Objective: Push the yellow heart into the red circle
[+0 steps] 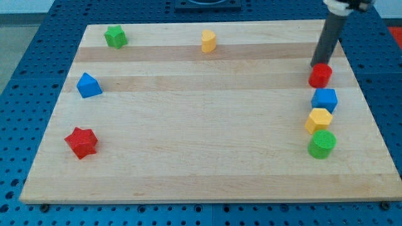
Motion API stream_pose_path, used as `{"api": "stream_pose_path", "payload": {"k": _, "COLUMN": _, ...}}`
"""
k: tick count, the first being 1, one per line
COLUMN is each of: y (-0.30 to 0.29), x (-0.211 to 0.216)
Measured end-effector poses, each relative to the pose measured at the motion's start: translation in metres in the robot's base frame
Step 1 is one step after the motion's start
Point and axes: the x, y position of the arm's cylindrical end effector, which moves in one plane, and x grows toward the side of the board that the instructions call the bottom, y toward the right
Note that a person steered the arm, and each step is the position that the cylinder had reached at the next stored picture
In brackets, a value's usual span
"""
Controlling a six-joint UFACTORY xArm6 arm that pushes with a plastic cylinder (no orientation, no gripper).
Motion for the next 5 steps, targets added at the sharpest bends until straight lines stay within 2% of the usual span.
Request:
{"api": "stream_pose_path", "payload": {"k": 1, "y": 0.0, "x": 0.006}}
{"api": "stream_pose_path", "payload": {"k": 2, "y": 0.002, "x": -0.032}}
{"api": "stream_pose_path", "payload": {"k": 3, "y": -0.023, "x": -0.075}}
{"api": "stream_pose_path", "payload": {"k": 5, "y": -0.178, "x": -0.052}}
